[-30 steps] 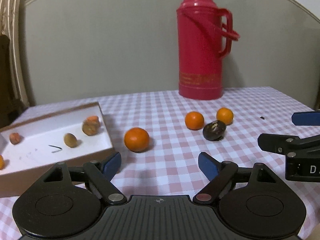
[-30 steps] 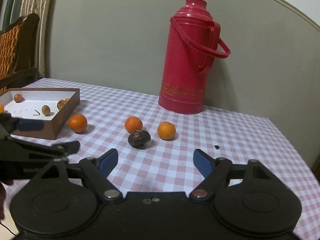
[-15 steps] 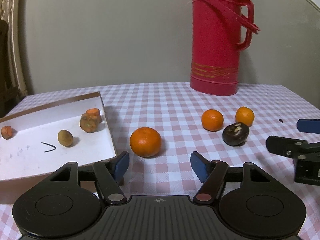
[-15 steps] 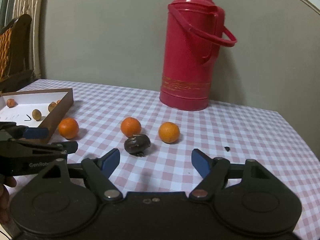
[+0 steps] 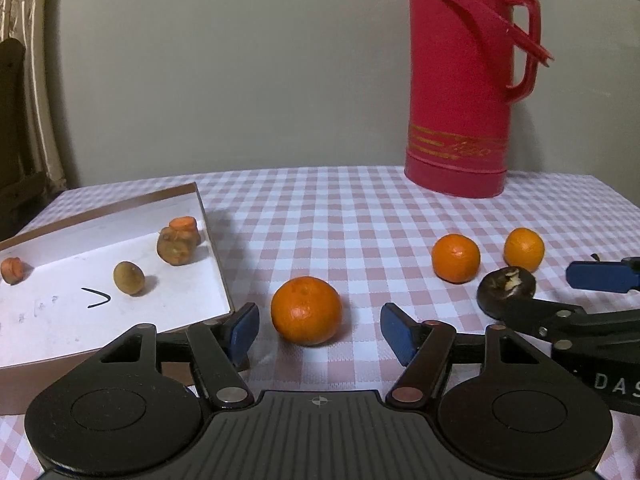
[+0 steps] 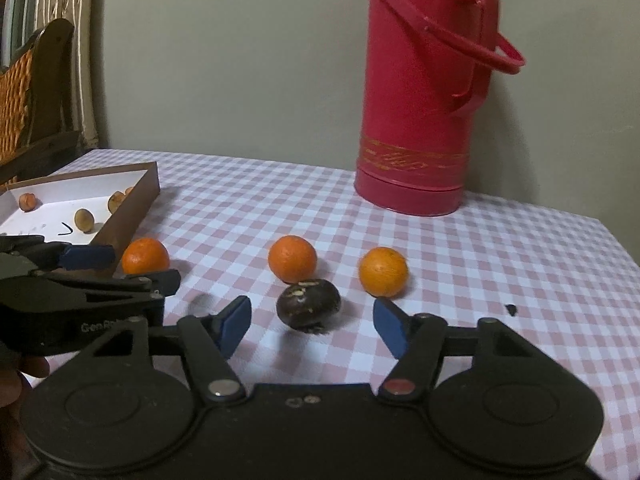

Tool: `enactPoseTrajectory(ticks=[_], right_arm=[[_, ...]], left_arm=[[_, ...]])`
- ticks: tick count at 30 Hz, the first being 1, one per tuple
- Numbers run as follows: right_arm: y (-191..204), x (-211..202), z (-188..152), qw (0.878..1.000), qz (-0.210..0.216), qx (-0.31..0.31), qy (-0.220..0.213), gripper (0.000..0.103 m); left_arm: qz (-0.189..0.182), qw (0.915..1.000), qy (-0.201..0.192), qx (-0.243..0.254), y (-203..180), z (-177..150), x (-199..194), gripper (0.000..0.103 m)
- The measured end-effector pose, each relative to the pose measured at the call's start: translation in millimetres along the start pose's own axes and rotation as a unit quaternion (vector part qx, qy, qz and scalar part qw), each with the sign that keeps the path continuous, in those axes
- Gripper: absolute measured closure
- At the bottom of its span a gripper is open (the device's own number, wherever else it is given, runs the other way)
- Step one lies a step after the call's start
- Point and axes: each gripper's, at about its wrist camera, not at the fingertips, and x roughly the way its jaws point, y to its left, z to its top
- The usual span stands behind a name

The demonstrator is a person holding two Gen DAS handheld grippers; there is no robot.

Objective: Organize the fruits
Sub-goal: 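Grasp a mandarin with the left tool while the right tool grasps the dark brown fruit, then carry the mandarin and dark brown fruit over the white box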

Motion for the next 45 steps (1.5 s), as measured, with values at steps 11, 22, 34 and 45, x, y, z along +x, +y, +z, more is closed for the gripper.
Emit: enactPoseTrajectory(ticks=[11,22,34,45], right_arm=[[4.8,28.7,4.9,1.000,0.004,-0.012,0.028,0.066],[2.4,22.6,2.5,0.999,-0.010,-0.012,0.035,0.071],[11.1,-23.8,0.7,0.999,-0.030,-0.021,0.016,0.071],[42.1,-77.0,-14.8,0.999,-0.023,-0.040,-0.001,0.071]], left_arm=[[0.011,0.9997,0.021,-0.001,-2.7,3.3,18.1,0.046],[-0.011,0.9999,0.007,-0.006,-5.2,-2.4,6.7,0.062],[-0.026,0.9980,-0.045,0.037,-4.7,-5.8,-54.0,0.062],[-0.014,0.9969,-0.070,0.035,43.3,-26.2,-112.2,0.062]])
